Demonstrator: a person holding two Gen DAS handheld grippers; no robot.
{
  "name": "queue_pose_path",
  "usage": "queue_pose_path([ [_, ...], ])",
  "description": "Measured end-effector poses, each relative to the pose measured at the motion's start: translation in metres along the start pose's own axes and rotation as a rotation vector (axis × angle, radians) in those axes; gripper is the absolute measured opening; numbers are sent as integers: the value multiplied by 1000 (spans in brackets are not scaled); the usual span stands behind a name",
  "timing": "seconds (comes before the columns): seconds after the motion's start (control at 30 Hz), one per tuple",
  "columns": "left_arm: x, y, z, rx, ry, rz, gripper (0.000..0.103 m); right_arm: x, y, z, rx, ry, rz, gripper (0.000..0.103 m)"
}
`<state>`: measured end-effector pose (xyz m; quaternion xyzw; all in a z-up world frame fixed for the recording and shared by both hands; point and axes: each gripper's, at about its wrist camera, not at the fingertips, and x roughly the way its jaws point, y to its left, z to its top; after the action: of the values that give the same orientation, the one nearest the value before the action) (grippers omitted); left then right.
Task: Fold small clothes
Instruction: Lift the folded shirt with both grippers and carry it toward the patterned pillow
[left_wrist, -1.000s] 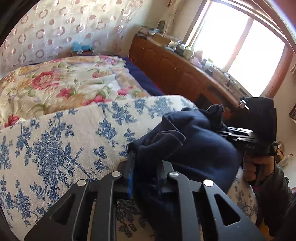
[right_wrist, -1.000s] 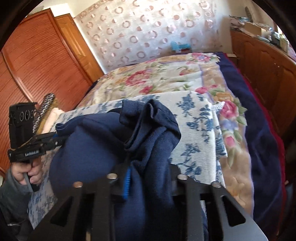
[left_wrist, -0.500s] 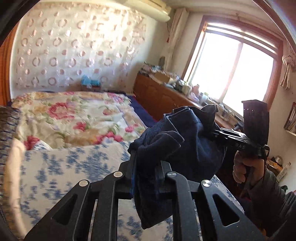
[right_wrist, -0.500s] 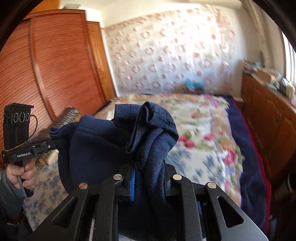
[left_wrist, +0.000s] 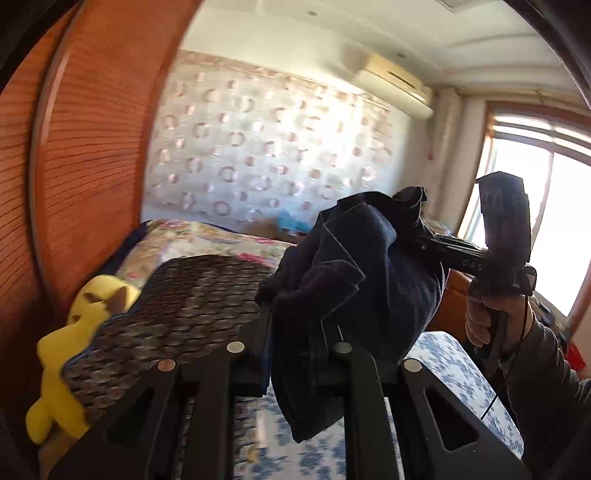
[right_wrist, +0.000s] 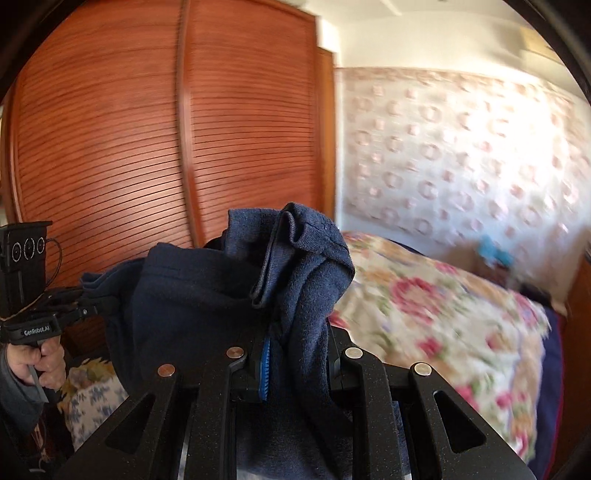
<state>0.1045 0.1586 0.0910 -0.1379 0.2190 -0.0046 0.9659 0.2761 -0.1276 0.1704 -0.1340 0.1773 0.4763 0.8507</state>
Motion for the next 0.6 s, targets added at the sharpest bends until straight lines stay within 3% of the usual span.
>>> queue_pose_path([
  [0.27,-5,79,-33,-130,37,118,16,136,43,38,-155,119,53,20],
  [0.43,-8,106,-49,-169,59,155,16,192,45,53,-182,169,83,20],
  [0.6,5,117,-58,-197,105,174,16,226,42,50,-178,246,51,33],
])
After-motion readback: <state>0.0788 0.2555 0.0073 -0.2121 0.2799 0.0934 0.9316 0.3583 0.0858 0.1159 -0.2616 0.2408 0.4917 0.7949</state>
